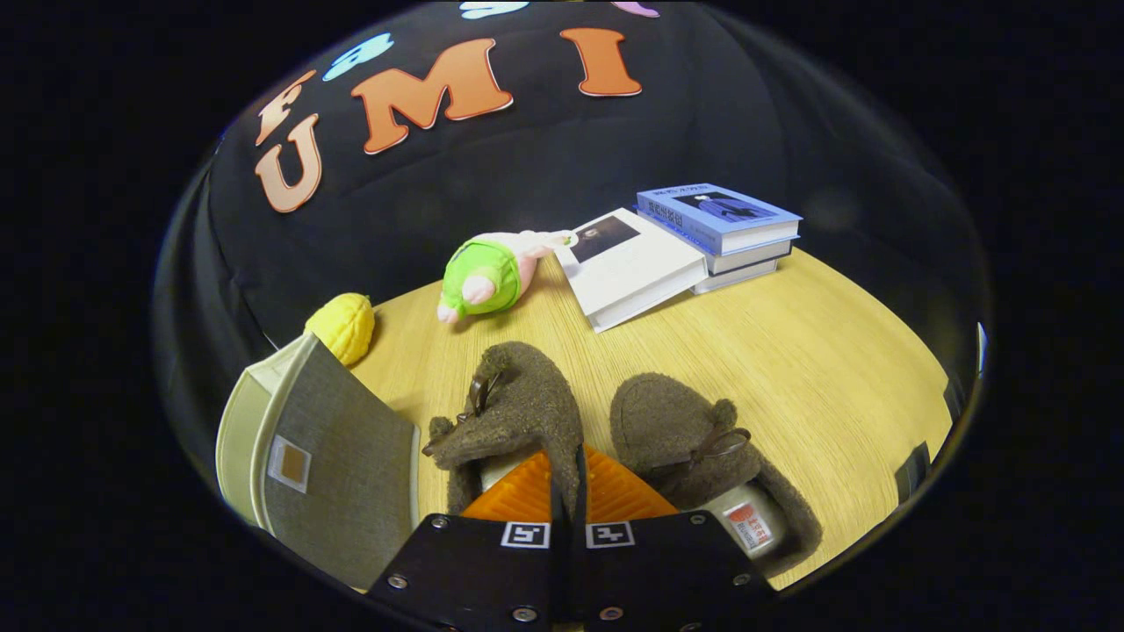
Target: Open the storage box then place both shoes into the box .Put the left shoe in first, then the right shoe, with the right side of both shoes facing outward in a uniform manner.
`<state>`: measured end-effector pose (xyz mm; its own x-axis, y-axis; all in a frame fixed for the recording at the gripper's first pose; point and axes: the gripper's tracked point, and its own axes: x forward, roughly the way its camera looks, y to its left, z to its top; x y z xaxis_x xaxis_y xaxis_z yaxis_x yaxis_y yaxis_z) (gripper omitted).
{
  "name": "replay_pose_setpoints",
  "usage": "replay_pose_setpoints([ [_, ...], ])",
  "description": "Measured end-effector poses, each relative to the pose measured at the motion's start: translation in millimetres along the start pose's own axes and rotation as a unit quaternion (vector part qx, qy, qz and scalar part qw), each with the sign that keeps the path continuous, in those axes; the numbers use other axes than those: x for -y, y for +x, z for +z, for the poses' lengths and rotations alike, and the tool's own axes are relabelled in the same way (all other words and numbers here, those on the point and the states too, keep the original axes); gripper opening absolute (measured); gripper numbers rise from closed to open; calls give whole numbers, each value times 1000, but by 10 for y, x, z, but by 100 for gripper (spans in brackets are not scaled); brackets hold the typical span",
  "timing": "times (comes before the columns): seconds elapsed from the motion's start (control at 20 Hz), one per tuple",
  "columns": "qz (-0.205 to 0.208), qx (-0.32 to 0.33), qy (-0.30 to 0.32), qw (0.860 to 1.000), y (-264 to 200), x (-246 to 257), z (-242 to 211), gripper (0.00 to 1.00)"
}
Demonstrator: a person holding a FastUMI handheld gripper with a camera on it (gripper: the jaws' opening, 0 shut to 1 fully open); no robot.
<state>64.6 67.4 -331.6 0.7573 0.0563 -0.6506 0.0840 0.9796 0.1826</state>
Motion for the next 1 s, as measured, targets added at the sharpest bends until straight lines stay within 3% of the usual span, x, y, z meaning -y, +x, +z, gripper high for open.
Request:
replay_pose_setpoints([
  [0.4,38,54,22,998,-601,-616,650,0],
  [0.6,78,69,47,993,-899,-1100,840,1],
  [0.85,115,51,72,989,-1046,-1711,702,0],
  [1.0,111,29,74,991,-1004,-1962,504,0],
])
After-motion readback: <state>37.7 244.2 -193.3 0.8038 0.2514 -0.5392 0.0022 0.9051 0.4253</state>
